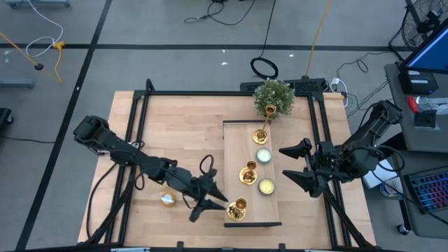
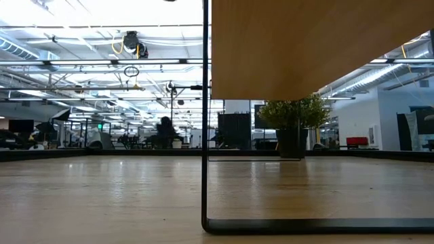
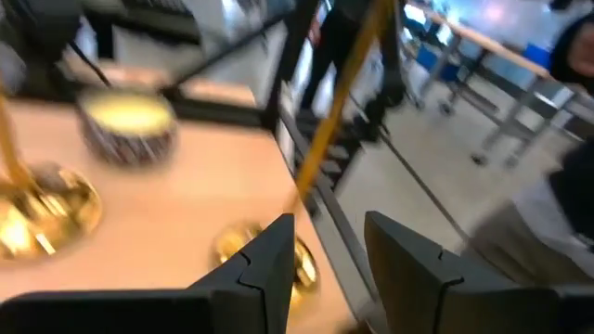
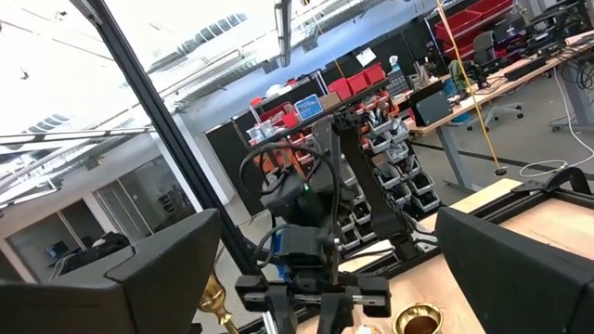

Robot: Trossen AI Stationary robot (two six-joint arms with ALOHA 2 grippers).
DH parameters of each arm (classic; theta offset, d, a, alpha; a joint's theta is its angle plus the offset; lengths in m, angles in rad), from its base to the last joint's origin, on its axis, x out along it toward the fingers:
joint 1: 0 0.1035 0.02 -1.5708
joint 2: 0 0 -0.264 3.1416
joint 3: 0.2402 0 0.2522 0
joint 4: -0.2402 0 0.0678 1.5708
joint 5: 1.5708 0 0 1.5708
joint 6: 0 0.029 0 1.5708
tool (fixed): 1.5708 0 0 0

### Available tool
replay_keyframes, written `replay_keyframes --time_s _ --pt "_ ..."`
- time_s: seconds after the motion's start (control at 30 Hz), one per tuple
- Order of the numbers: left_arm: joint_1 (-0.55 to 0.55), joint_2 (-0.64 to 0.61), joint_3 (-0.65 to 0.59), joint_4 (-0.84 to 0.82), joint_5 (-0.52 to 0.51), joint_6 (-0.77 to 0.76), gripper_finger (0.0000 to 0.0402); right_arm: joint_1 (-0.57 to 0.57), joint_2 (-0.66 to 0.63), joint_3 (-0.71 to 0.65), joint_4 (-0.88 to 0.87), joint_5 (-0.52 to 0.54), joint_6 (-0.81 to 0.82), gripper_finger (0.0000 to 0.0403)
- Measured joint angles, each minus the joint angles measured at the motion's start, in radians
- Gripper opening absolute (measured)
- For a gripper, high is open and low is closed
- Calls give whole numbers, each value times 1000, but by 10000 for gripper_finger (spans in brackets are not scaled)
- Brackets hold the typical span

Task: Pick & Place candle stick holders
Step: Put the orange patterned scented candle on the shelf

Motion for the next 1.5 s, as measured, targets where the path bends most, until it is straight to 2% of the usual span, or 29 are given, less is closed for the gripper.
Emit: replay_keyframes --time_s 0.1,0.2,0.37,0.53,0.63,0.8,1.0,1.13,1.27,1.43,1.5 --pt "-2 -33 0 -122 64 -53 136 0 0 0 0 0 -1 393" --pt "-10 -75 0 -276 78 -126 136 0 0 0 -1 0 -3 393" --pt "12 -146 0 -602 86 -525 136 0 0 0 1 1 0 393" --pt "-6 -175 0 -888 101 -692 136 0 0 0 1 1 0 393" --pt "-32 -175 0 -954 152 -716 136 0 0 0 0 1 -7 393" --pt "-78 -174 0 -1113 237 -641 136 0 0 0 0 1 -29 393" --pt "-117 -174 0 -1318 157 -629 141 0 5 0 0 2 -53 393" --pt "-128 -174 0 -1329 69 -578 184 -2 5 0 1 2 -53 393" --pt "-125 -172 0 -1309 34 -599 263 -2 5 0 1 4 -53 393" --pt "-85 -122 -27 -1307 101 -765 364 -9 5 0 4 4 -53 393" --pt "-87 -105 -72 -1224 134 -885 389 -10 5 0 7 3 -53 393"
